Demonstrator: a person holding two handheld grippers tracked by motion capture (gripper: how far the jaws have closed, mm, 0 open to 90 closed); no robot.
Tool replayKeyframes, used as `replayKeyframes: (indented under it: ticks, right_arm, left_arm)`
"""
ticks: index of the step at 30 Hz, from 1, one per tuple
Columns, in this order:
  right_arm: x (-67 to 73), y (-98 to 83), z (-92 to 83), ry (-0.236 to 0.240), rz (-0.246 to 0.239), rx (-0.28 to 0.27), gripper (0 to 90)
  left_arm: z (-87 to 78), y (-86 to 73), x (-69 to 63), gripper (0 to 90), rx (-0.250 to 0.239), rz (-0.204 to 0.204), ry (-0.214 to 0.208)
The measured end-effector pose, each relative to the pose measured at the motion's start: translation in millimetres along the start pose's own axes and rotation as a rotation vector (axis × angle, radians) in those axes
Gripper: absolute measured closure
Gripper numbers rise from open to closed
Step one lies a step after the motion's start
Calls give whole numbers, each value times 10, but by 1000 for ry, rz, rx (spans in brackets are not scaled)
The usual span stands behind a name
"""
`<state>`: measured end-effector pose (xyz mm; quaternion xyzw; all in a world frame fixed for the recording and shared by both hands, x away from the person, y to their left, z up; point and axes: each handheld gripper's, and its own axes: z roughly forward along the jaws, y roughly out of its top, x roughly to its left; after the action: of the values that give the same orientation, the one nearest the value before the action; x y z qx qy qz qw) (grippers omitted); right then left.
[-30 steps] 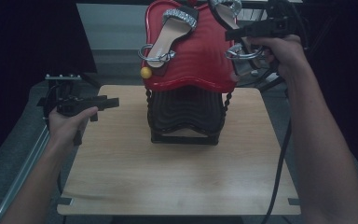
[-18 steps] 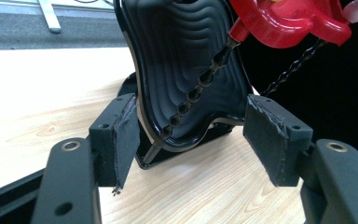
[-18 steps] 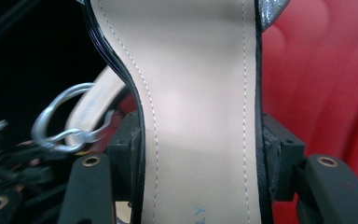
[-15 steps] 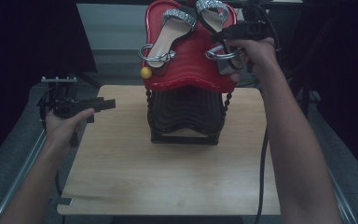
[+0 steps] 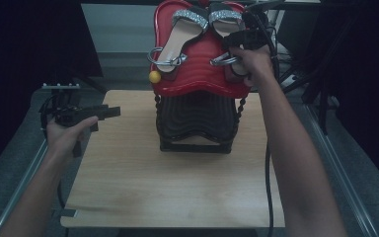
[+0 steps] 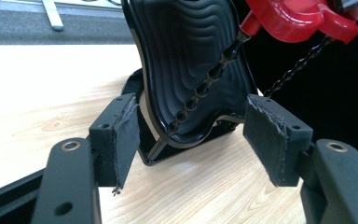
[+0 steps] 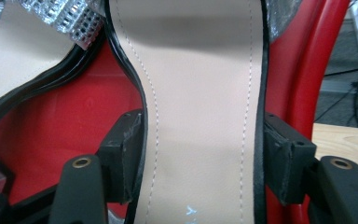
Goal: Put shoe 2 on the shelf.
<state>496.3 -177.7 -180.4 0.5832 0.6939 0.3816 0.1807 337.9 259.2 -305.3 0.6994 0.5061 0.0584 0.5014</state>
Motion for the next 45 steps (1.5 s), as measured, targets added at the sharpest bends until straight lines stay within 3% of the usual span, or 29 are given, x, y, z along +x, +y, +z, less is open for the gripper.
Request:
replayKeyframes:
  ticks: [8,13,21,28,32,36,45]
  right_arm:
    - [39,-22,24,-81,19,-33,364]
    - [90,-43,40,-91,-79,-23,338]
    - [124,-89,35,-34,-194,-9,314]
    - [59,-105,11,26,-171,-12,277]
    - [-2,-104,-15,89,-117,-30,222]
    - [-41,-79,-61,116,-86,-89,189]
    - [-96,-54,-182,184,-78,-141,242]
  left_arm:
    - [18,-6,-3,356,2,0,-1]
    - [20,2,-6,356,1,1,-2]
    - [69,3,-20,356,10,6,-4]
    - [89,5,-38,356,11,4,-6]
    - [93,8,-38,356,13,8,-4]
    - [101,13,-61,355,13,8,-7]
    - [98,18,-70,354,11,11,-7]
